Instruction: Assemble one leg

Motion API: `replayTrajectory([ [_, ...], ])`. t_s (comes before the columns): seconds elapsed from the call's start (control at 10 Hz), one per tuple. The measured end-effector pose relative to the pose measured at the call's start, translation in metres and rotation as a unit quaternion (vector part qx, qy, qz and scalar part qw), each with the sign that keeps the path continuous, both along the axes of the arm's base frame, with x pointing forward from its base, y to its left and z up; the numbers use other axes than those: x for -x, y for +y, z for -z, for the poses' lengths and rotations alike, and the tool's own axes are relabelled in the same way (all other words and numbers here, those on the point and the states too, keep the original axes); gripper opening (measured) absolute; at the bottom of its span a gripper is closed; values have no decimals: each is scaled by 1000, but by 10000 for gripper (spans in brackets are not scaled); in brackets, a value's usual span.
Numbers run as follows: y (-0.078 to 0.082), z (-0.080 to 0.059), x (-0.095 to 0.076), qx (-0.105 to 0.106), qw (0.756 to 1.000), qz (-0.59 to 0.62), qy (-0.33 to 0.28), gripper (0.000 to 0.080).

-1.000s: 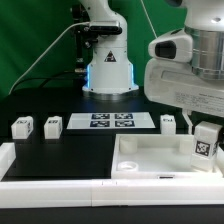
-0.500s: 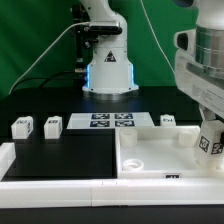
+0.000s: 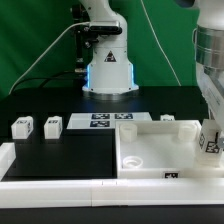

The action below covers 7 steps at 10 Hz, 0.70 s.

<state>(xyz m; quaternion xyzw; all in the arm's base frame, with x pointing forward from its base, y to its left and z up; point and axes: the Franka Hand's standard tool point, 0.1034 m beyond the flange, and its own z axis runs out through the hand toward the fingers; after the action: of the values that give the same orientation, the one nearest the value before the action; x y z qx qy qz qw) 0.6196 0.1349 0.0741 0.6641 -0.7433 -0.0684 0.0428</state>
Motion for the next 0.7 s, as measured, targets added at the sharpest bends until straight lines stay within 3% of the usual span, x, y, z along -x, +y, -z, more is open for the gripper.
replayTrajectory([
  [0.1, 0, 0, 0, -6, 999, -36, -1, 293],
  [0.2, 1, 0, 0, -6, 999, -38, -1, 525],
  [0.3, 2, 0, 0, -8, 999, -52, -2, 525],
  [0.4, 2, 0, 0, -17, 994, -106, -5, 612],
  [0.5, 2, 0, 0, -24, 988, -154, -7, 612],
  [0.7, -2, 1, 5, -48, 954, -297, -2, 649],
])
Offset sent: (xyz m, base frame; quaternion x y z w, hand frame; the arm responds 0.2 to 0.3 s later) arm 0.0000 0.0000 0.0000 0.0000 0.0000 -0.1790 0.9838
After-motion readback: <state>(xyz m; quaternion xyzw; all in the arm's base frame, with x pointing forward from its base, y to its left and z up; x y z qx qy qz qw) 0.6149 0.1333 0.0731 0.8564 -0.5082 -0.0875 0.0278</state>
